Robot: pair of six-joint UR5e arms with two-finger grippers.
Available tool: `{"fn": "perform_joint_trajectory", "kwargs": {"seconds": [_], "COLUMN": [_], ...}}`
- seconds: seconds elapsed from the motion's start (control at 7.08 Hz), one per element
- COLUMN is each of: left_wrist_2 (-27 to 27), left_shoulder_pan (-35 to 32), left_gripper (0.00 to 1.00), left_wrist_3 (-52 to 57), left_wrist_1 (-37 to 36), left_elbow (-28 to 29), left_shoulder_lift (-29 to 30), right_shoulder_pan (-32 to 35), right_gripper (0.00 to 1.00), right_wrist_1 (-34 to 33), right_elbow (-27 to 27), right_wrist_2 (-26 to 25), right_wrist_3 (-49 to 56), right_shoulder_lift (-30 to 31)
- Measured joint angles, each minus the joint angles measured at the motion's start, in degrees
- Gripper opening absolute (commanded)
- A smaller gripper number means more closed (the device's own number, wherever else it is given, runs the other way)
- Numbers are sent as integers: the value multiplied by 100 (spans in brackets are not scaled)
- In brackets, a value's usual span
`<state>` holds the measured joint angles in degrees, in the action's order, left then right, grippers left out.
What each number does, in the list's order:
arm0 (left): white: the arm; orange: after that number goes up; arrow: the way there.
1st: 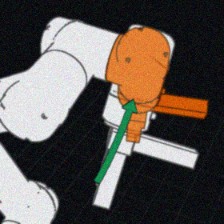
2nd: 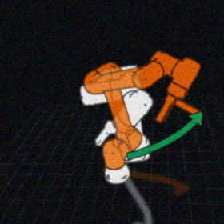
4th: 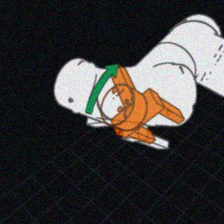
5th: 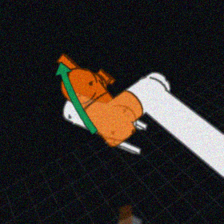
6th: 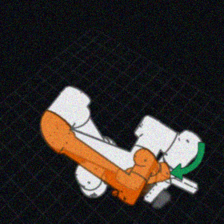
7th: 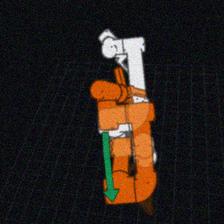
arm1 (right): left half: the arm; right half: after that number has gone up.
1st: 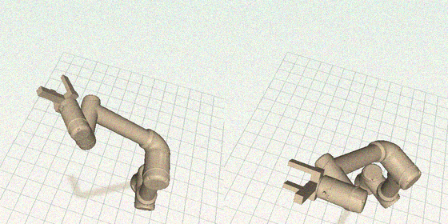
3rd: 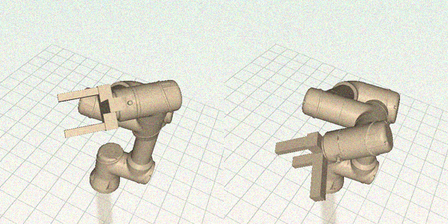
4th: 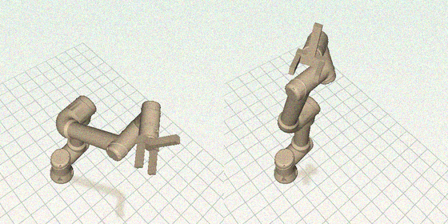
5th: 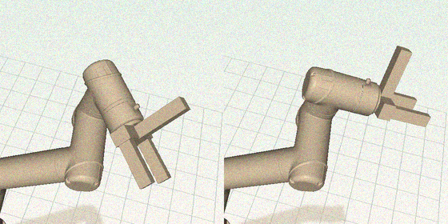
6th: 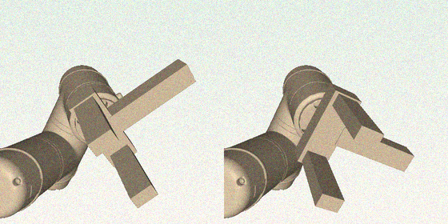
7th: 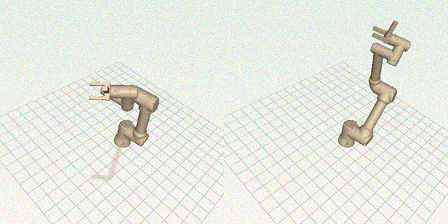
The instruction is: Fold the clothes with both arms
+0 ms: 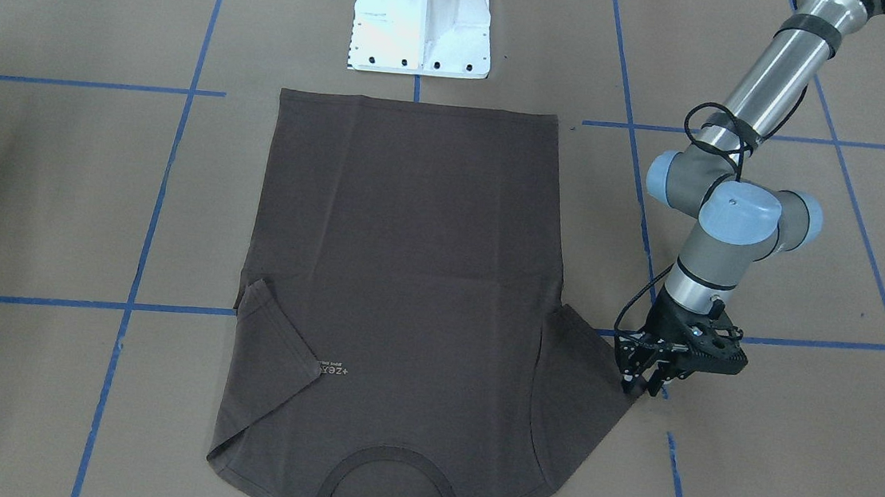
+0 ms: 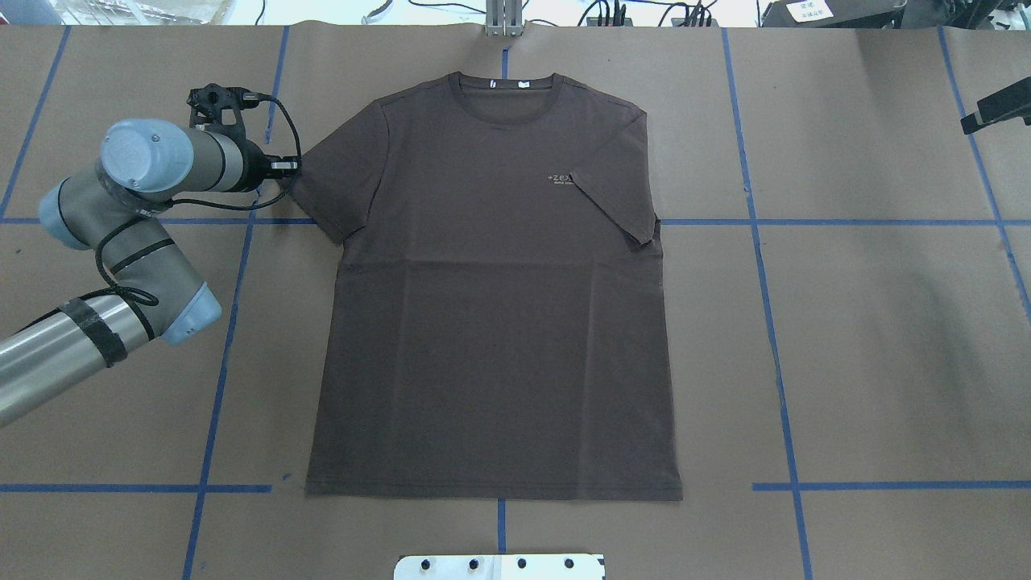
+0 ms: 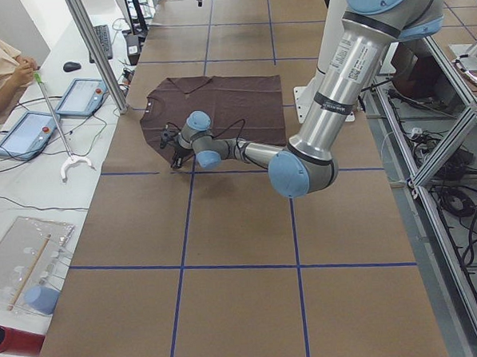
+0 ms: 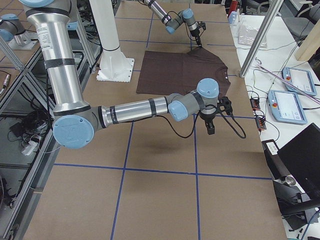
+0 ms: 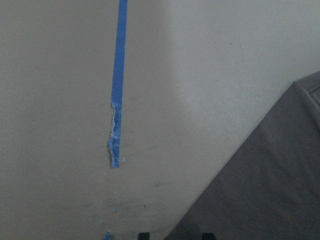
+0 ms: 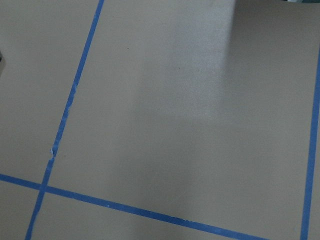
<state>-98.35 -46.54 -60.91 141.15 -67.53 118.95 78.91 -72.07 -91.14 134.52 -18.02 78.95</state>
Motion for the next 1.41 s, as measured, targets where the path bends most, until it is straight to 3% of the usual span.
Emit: {"fn": "perform_joint_trajectory", "kwargs": {"seconds": [0.14, 0.28, 0.85, 1.13, 1.41], "left_wrist_2": [0, 0, -24, -37, -17], "left_shoulder_pan": [2, 11, 55, 142, 393], "left_gripper": [23, 0, 0, 0, 0], "left_wrist_3": [-3, -17, -19, -150, -650], "left_wrist_1": [2, 4, -201, -1223, -2186], "left_elbow": [-3, -5, -290, -776, -842], "left_shoulder_lift": [-1, -3, 25, 334, 951], "right_shoulder_pan": [1, 2, 2, 2, -1], "right_gripper": [100, 100, 100, 100, 100], "right_wrist_1": [0, 0, 0, 0, -2], "right_elbow": [0, 3, 12, 9, 10], "right_wrist_2": [2, 3, 4, -4, -14], "right_wrist_3": [0, 0, 0, 0, -6], "right_shoulder_lift": [3, 5, 1, -4, -30]}}
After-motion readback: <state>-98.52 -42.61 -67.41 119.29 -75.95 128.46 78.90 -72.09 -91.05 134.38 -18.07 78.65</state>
